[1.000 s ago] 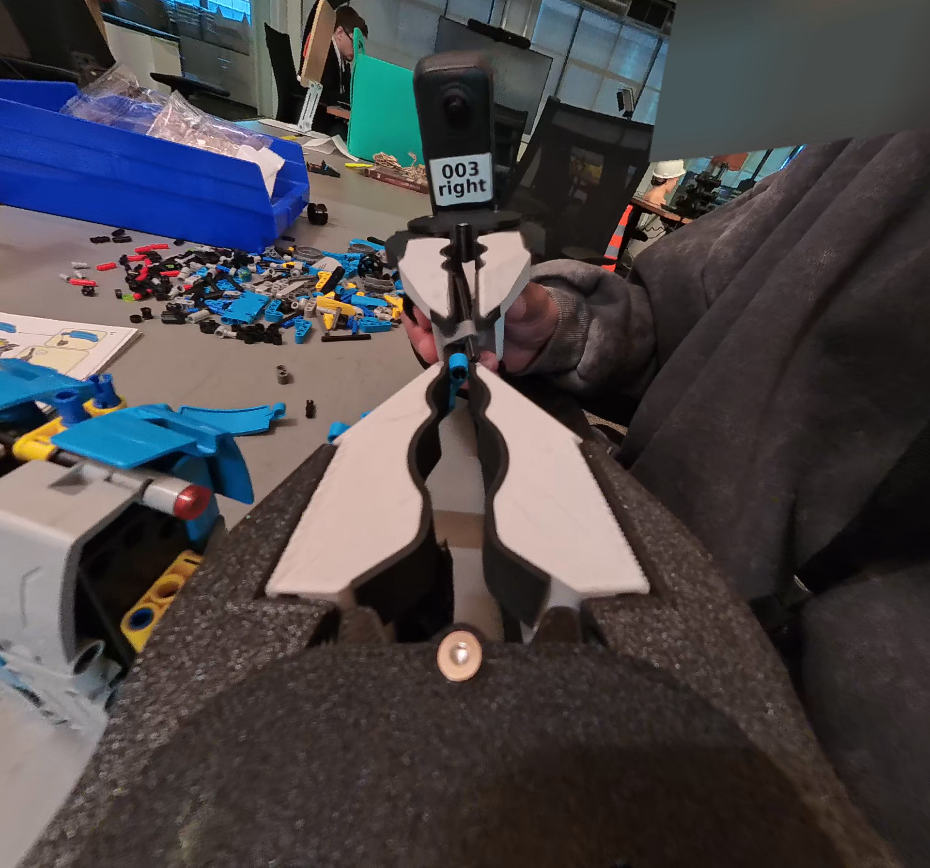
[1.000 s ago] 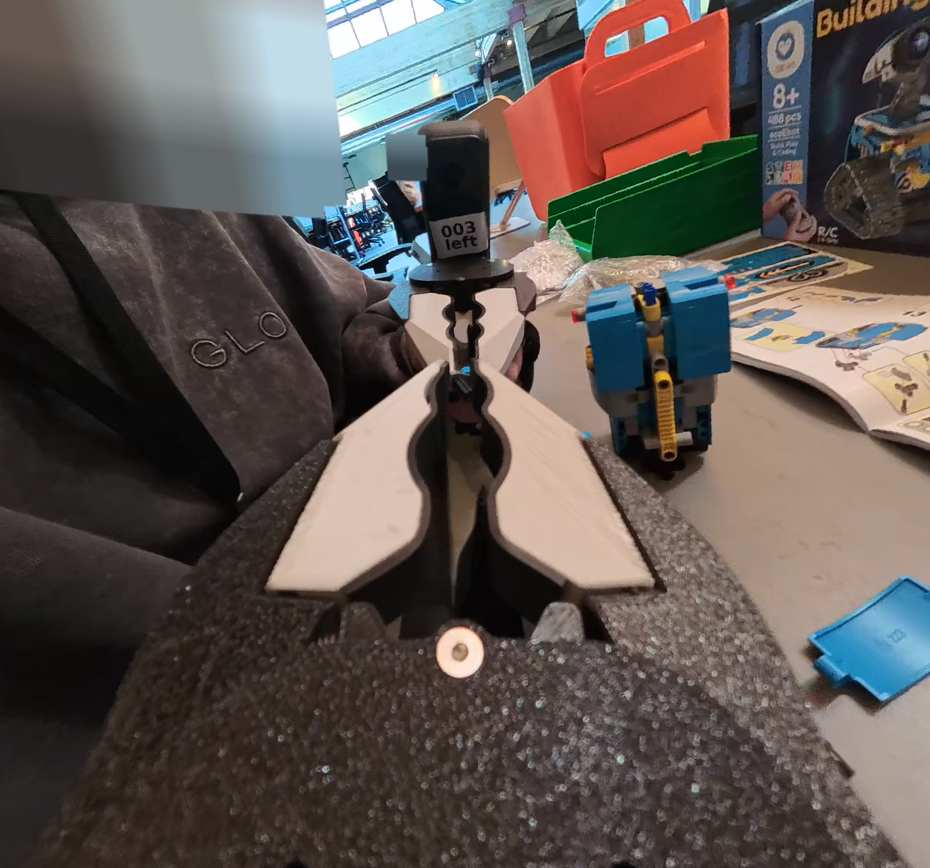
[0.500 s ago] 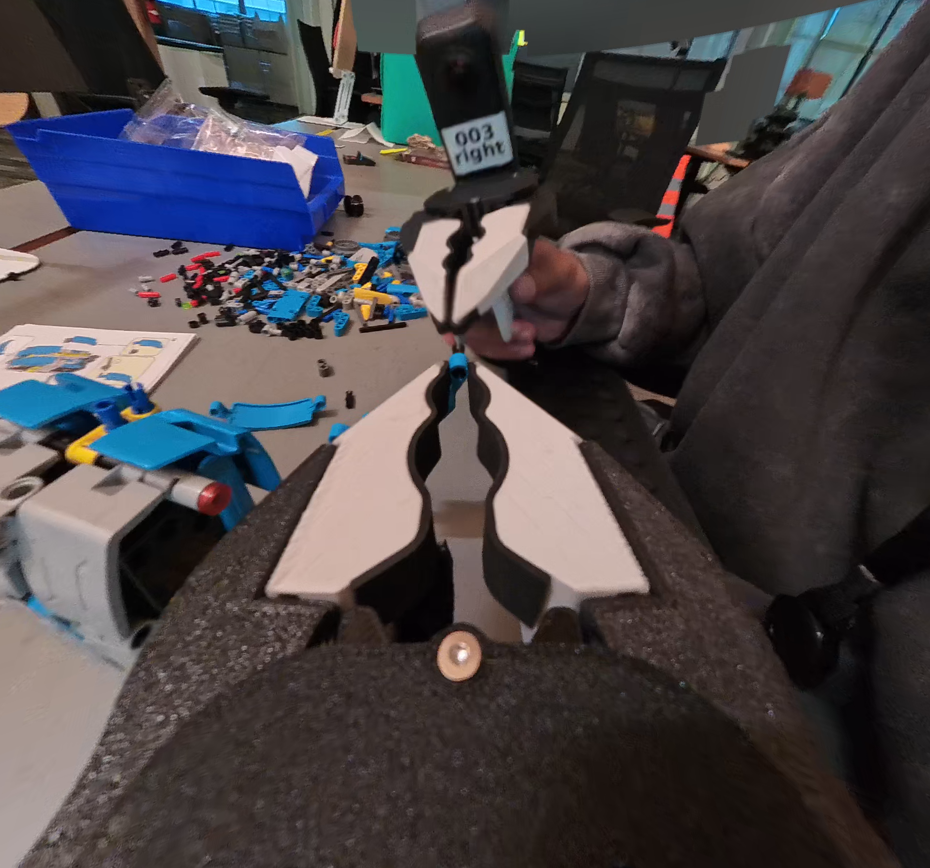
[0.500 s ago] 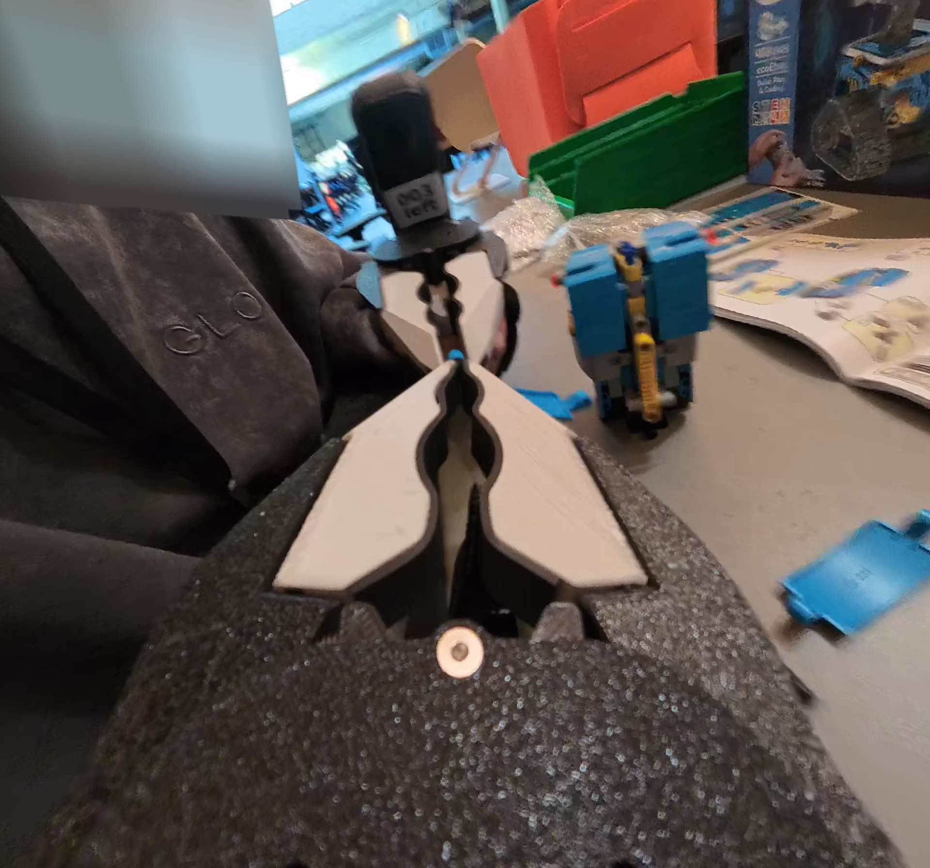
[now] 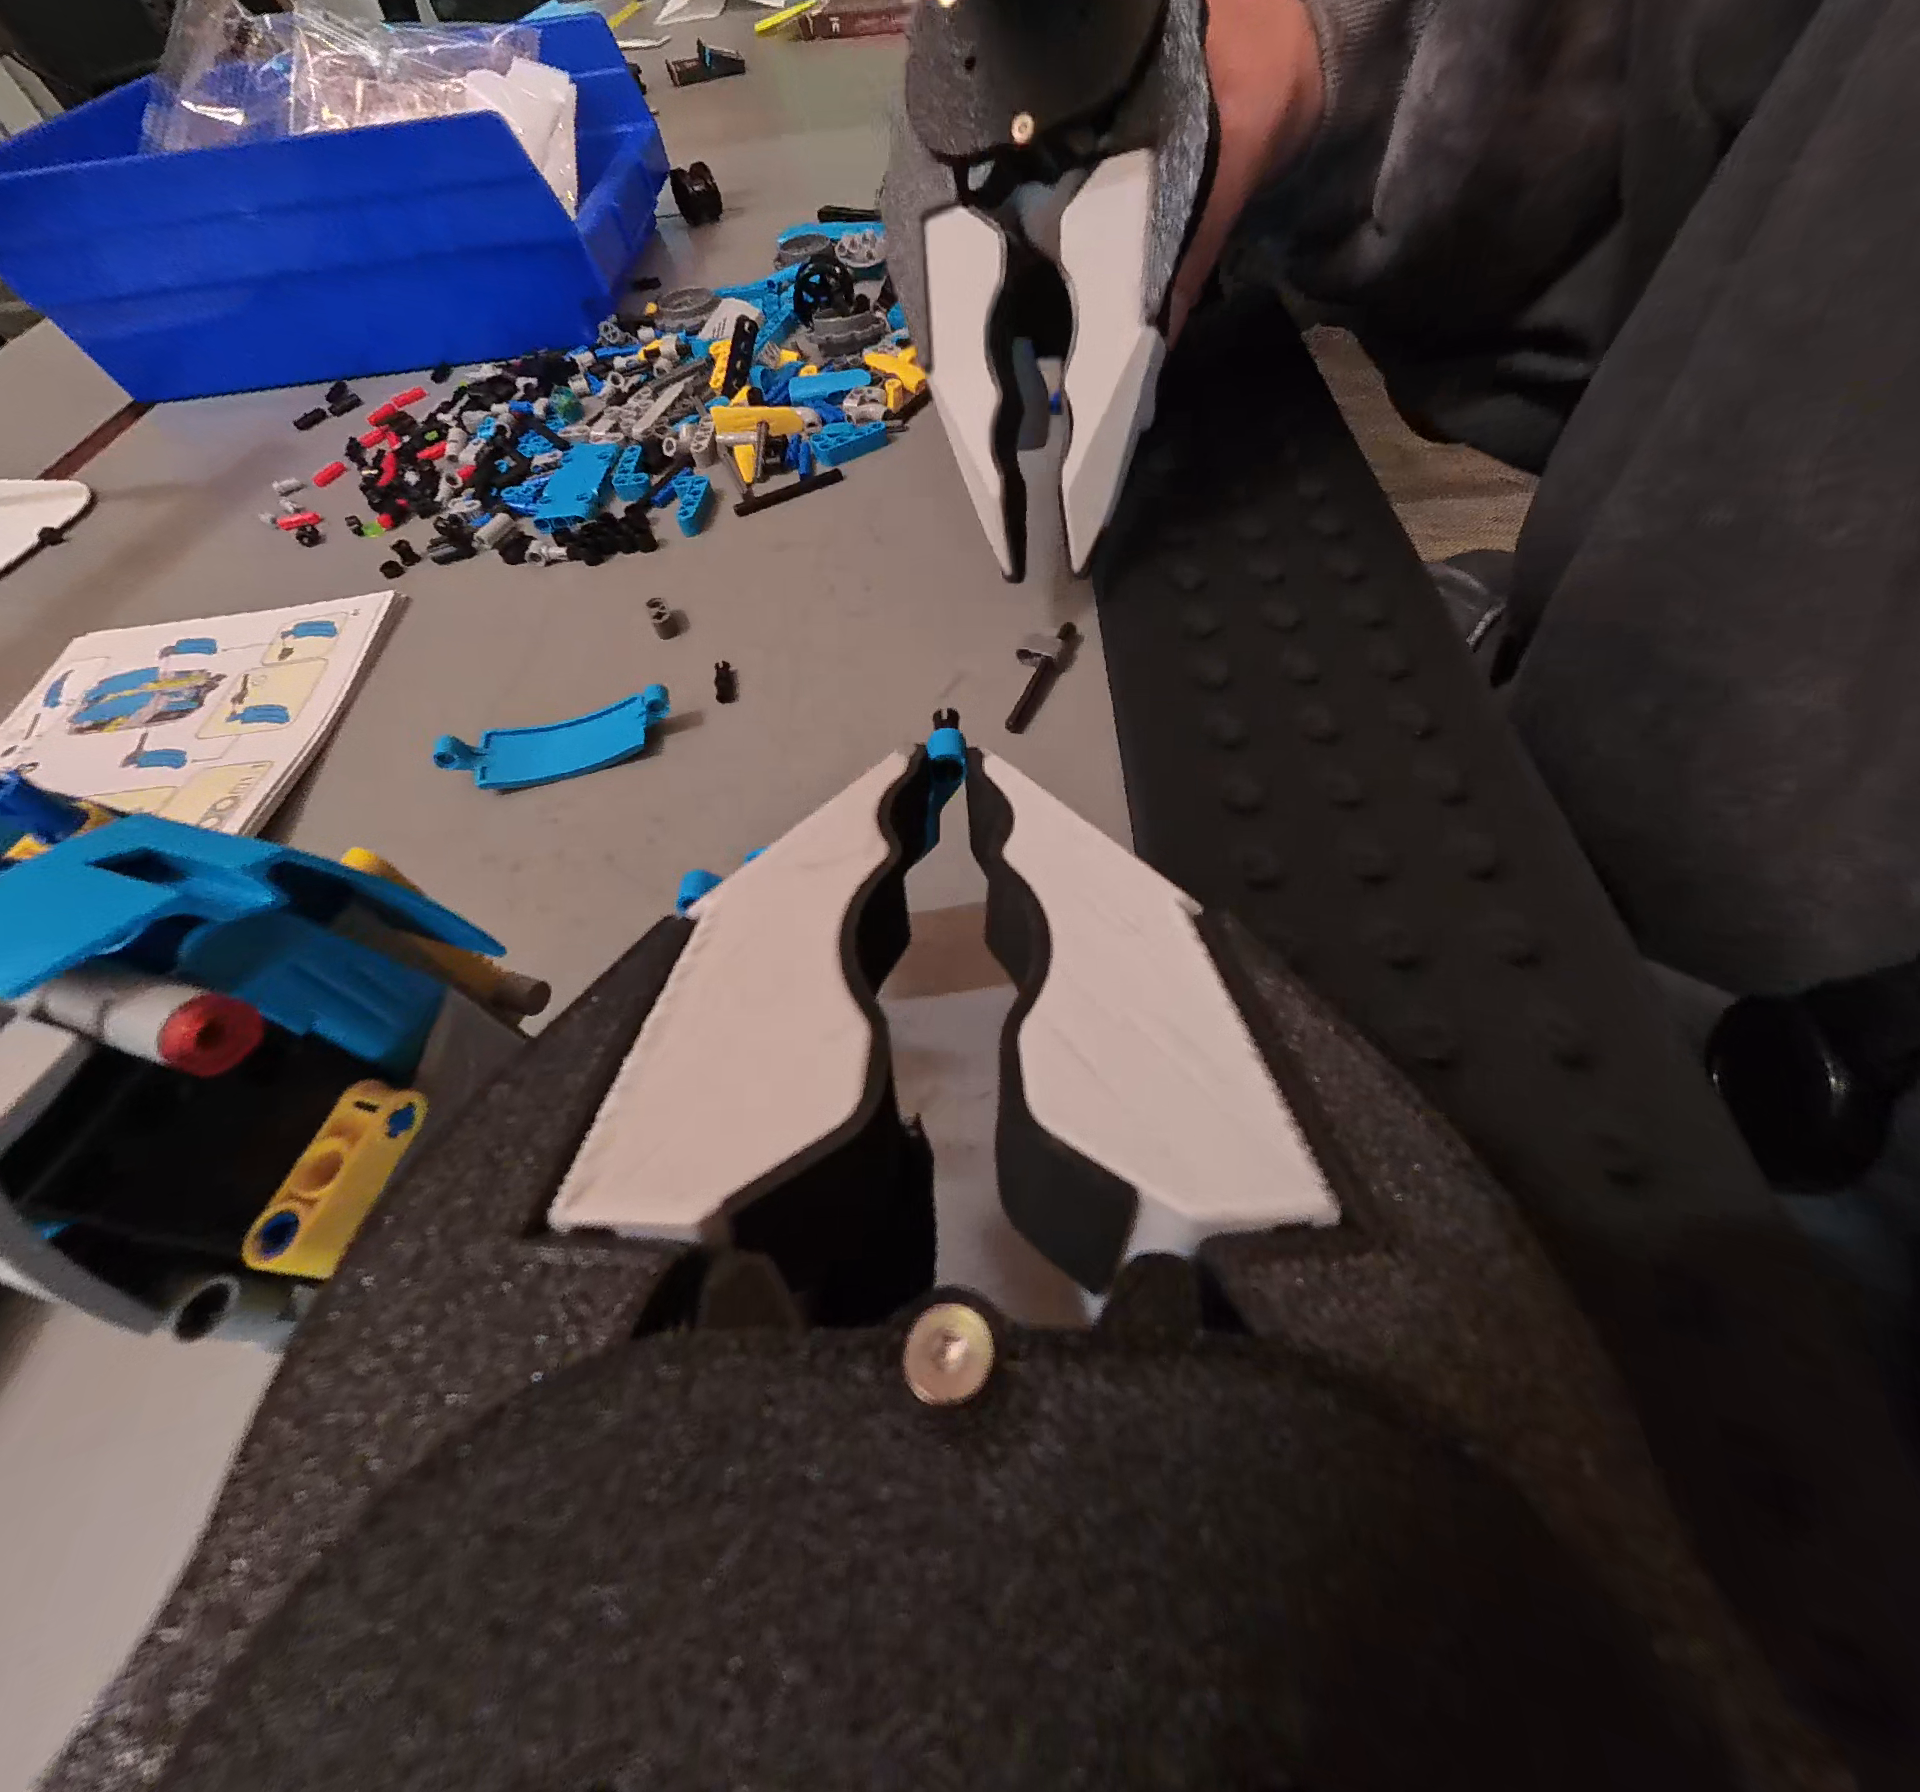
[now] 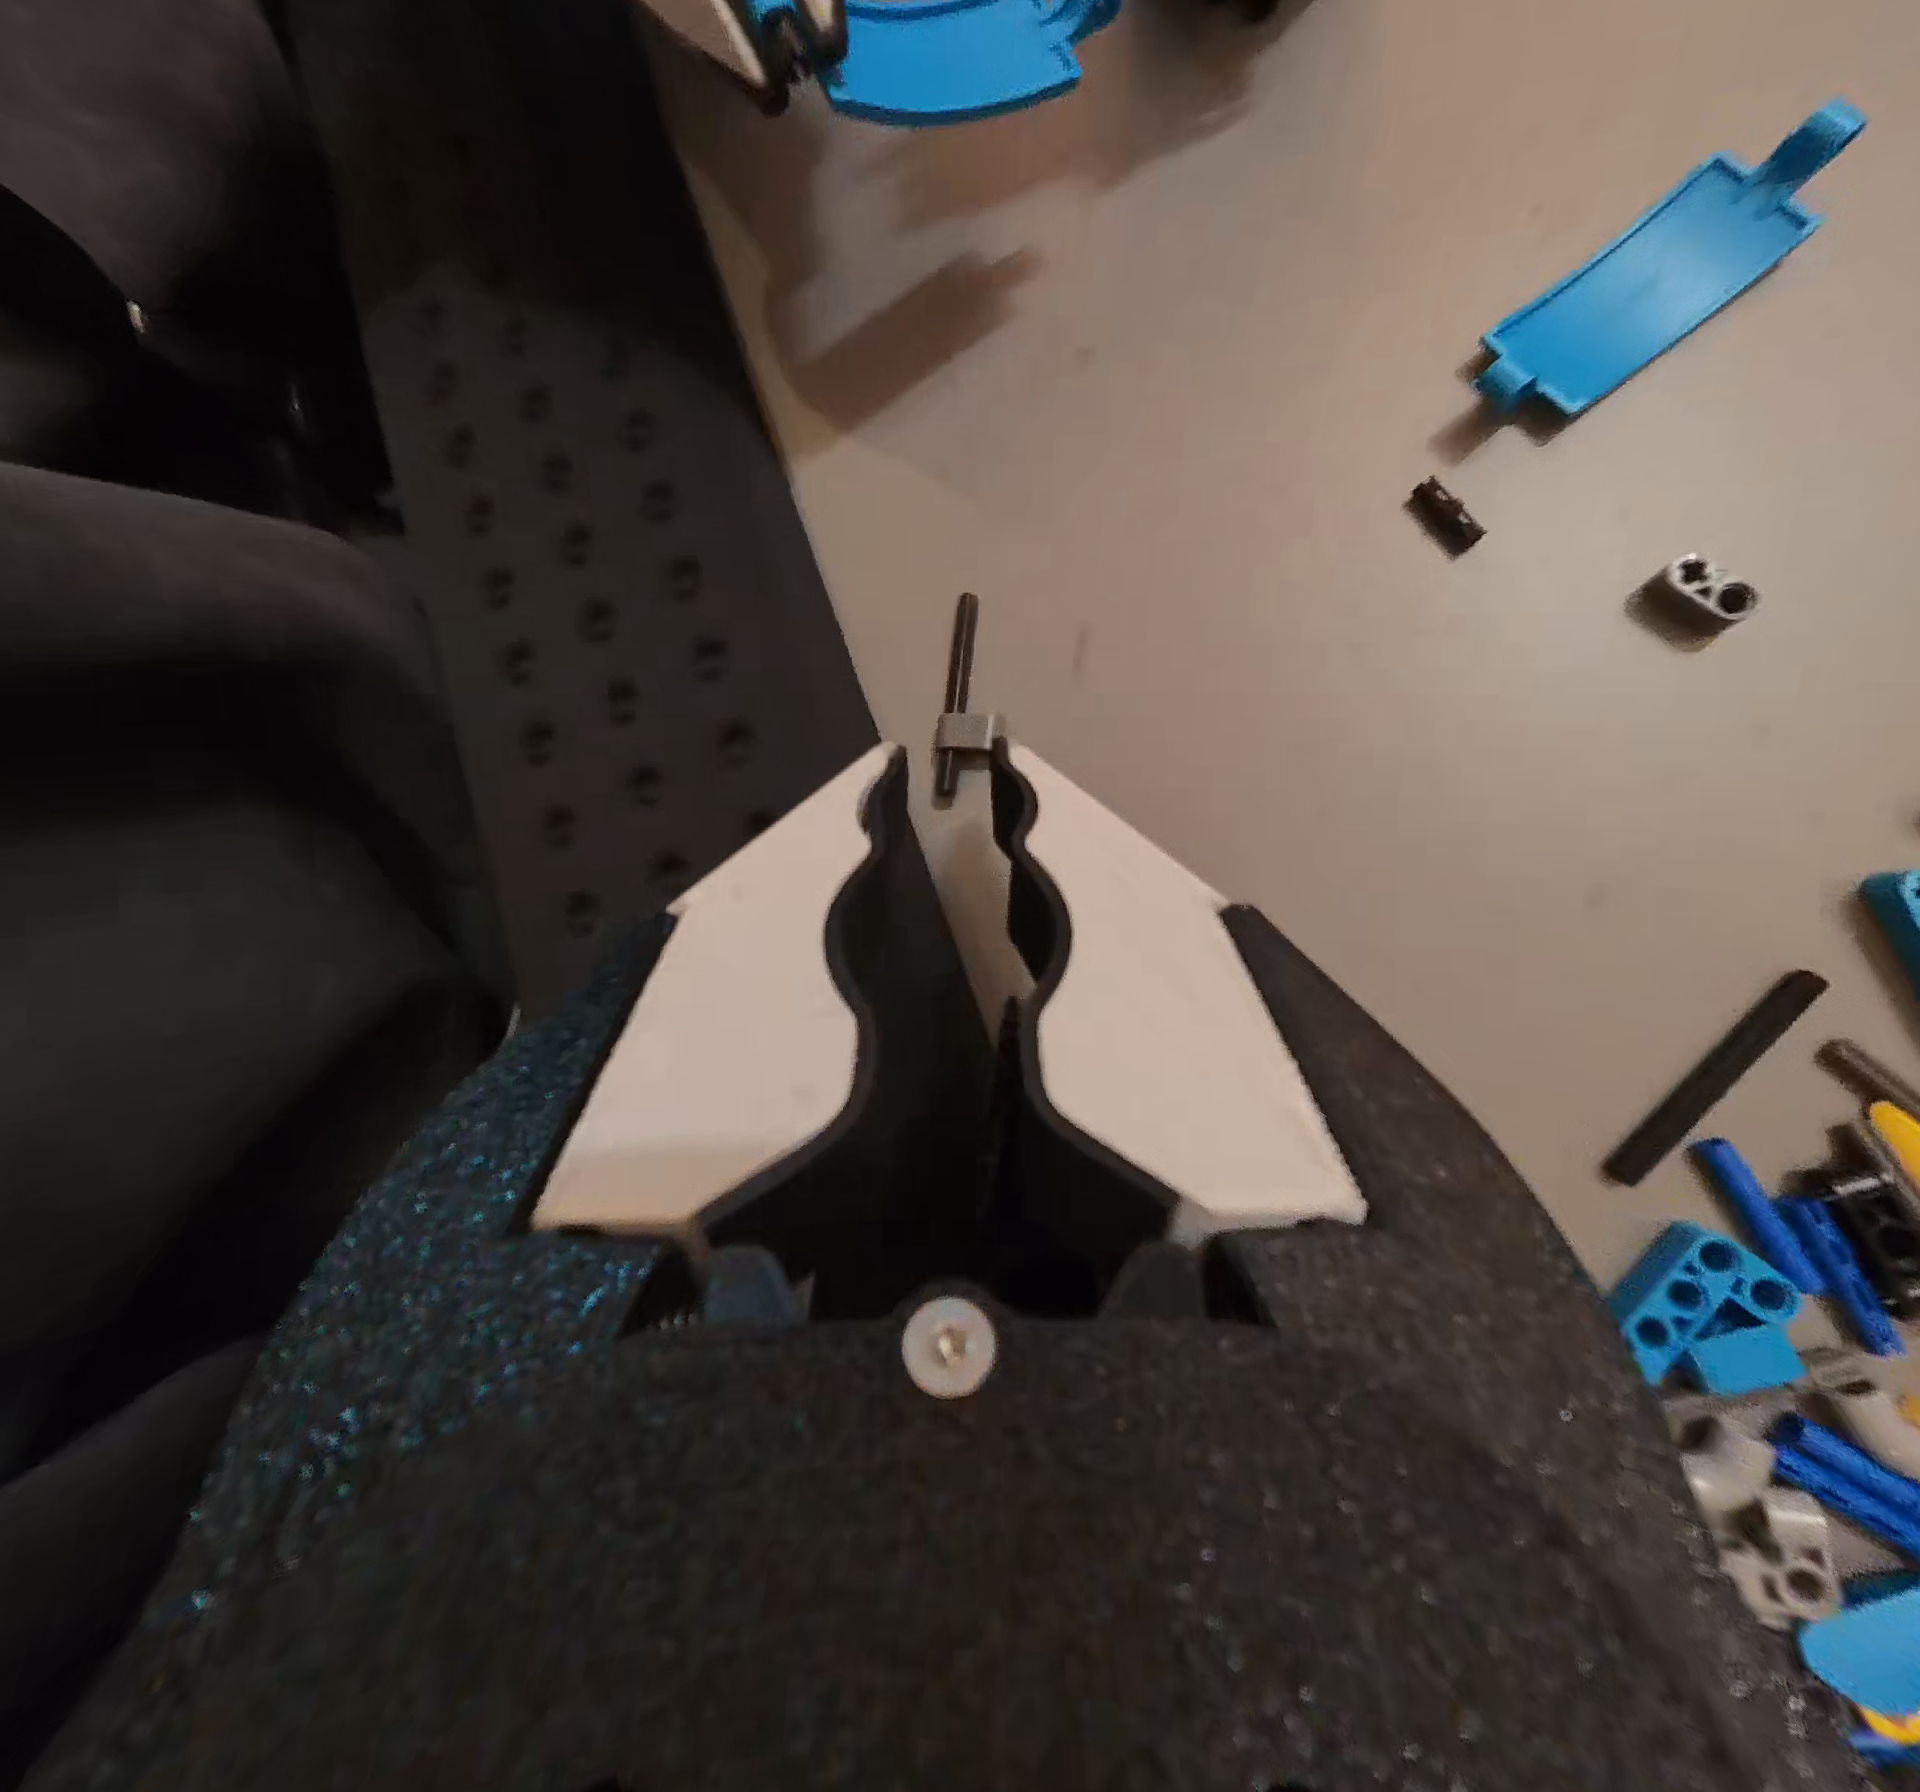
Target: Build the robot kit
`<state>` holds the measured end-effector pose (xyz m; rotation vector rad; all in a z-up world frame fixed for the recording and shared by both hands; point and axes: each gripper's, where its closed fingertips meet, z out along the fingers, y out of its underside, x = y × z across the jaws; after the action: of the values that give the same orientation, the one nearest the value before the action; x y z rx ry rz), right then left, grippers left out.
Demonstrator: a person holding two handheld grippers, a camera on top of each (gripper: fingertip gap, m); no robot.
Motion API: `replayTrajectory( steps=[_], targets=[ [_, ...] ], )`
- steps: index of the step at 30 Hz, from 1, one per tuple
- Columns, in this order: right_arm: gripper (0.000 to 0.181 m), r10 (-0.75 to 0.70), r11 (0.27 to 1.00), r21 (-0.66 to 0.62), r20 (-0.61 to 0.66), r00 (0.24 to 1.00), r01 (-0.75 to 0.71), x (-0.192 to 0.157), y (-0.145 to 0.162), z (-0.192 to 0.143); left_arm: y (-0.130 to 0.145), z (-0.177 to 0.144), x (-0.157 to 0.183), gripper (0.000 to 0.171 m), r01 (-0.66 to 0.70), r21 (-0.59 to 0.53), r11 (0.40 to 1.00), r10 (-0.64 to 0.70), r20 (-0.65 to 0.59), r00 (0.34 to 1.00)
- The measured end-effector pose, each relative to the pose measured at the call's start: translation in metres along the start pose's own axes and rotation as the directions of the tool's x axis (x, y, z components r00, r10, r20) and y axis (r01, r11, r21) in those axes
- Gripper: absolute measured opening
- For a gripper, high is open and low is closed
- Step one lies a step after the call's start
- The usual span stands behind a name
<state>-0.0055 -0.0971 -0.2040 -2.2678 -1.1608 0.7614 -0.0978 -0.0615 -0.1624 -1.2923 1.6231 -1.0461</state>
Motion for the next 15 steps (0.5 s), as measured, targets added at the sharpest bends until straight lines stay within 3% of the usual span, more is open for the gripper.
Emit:
replayTrajectory(
  steps=[3, 7, 13, 15],
  targets=[
    [0.014, -0.056, 0.998, -0.023, -0.052, 0.997, 0.055, 0.005, 0.006, 0.012, 0.001, 0.001, 0.001, 0.006, -0.001, -0.004, 1.0, 0.0, -0.007, 1.0],
    [0.017, -0.044, 0.997, -0.069, -0.01, 0.999, 0.043, 0.001, 0.011, 0.023, 0.002, 0.001, 0.004, 0.006, -0.023, -0.013, 1.0, 0.023, -0.007, 1.0],
    [0.015, -0.168, 0.983, -0.106, -0.191, 0.967, 0.15, 0.025, 0.007, 0.019, 0.003, 0.001, 0.005, 0.006, -0.019, -0.017, 1.0, 0.019, -0.011, 1.0],
    [0.015, -0.163, 0.984, -0.096, -0.173, 0.971, 0.148, 0.022, 0.008, 0.02, 0.003, 0.001, 0.005, 0.006, -0.016, -0.016, 1.0, 0.016, -0.012, 1.0]
  ],
)
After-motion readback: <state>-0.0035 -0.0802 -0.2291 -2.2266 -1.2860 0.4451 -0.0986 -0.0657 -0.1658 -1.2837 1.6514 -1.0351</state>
